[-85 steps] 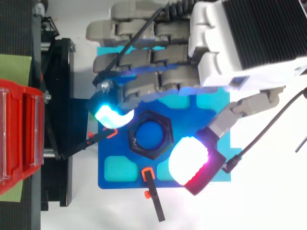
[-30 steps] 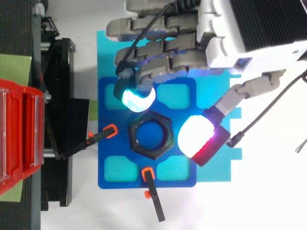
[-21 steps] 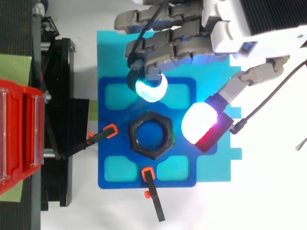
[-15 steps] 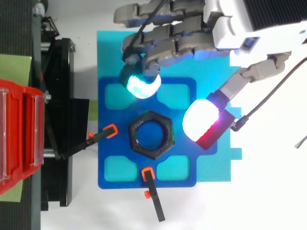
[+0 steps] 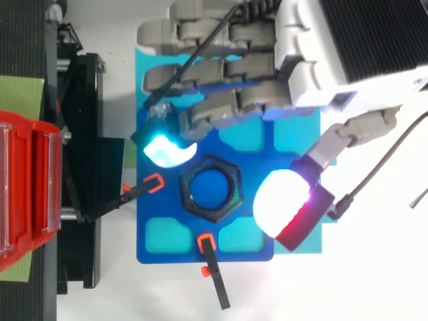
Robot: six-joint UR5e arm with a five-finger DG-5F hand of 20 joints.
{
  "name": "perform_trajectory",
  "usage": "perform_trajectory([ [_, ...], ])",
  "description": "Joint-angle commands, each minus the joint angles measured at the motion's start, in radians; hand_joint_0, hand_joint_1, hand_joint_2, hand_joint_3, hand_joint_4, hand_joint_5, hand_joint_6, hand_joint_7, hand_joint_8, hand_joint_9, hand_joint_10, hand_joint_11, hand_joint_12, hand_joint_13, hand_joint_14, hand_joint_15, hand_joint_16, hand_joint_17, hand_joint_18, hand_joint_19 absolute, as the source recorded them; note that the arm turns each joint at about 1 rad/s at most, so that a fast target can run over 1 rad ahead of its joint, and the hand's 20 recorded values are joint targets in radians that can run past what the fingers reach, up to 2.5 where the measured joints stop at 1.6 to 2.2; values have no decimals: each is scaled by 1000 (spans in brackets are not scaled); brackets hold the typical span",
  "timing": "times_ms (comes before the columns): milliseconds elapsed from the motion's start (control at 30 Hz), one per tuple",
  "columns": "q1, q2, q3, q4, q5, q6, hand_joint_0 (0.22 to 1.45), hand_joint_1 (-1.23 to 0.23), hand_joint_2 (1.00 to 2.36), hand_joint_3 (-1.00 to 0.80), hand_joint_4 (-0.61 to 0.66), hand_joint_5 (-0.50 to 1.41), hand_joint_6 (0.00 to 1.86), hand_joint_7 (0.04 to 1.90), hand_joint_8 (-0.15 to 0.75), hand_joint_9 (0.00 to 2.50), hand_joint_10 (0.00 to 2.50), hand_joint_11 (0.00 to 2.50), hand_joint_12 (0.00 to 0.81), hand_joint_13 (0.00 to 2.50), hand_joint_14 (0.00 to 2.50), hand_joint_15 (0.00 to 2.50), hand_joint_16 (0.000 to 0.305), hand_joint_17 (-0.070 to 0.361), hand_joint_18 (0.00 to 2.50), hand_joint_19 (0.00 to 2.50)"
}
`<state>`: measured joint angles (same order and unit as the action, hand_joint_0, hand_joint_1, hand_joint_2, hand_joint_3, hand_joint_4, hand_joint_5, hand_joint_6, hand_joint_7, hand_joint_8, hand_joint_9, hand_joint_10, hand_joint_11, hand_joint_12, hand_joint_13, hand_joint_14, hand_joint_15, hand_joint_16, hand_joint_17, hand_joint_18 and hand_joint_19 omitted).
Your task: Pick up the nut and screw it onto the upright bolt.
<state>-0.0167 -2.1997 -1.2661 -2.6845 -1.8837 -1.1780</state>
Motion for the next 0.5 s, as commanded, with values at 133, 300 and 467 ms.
perform_trajectory([
  [133,37,0,-1,-8,23,15,458,-15,1000,-500,122,-198,501,600,173,129,0,0,316,0,0,0,44,99,0,0],
  [300,46,0,-1,-8,38,18,461,-24,1000,-500,137,-190,501,629,180,138,0,0,315,0,0,0,44,99,0,0],
  [467,55,0,-1,-17,48,23,468,-47,1000,-500,163,-170,502,700,196,168,0,0,315,0,0,0,44,98,0,0],
])
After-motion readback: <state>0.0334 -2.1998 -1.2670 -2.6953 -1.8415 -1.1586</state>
